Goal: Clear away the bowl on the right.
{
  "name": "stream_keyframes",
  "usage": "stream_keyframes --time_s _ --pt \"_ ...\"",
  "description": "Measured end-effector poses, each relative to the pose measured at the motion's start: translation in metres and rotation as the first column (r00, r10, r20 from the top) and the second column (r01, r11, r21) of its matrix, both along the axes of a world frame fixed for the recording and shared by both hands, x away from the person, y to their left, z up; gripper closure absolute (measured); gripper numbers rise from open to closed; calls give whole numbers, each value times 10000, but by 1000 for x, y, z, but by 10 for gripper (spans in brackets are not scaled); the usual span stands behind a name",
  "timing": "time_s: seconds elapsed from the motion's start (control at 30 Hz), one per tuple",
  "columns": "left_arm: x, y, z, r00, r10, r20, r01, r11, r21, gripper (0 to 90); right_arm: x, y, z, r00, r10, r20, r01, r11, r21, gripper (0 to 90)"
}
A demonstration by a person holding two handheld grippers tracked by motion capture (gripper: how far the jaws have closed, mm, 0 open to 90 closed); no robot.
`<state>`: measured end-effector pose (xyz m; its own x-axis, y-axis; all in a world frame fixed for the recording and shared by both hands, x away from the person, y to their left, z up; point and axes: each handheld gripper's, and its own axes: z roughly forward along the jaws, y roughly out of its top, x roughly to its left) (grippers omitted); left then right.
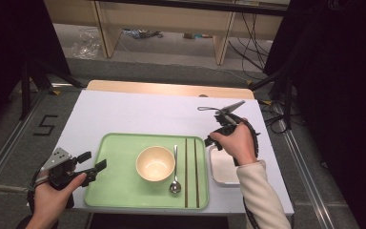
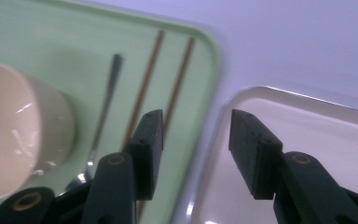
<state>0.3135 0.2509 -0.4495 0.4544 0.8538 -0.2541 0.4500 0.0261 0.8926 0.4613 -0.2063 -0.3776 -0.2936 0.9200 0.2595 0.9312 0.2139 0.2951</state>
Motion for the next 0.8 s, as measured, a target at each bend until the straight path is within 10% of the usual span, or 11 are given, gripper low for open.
stream_keyframes --time_s 0.2,0.4,0.8 --pt "1 0 0 10000 40 -26 -40 10000 10 270 2 -38 -10 9914 -1249 -388 1246 9922 -107 566" --pt "2 -1 0 10000 51 -56 -51 10000 21 270 7 -63 -22 9959 -895 129 902 9931 -749 570" --pt "1 0 0 9999 144 -56 -144 9999 -38 270 7 -78 -30 9796 -1951 -481 1842 9674 -1739 573"
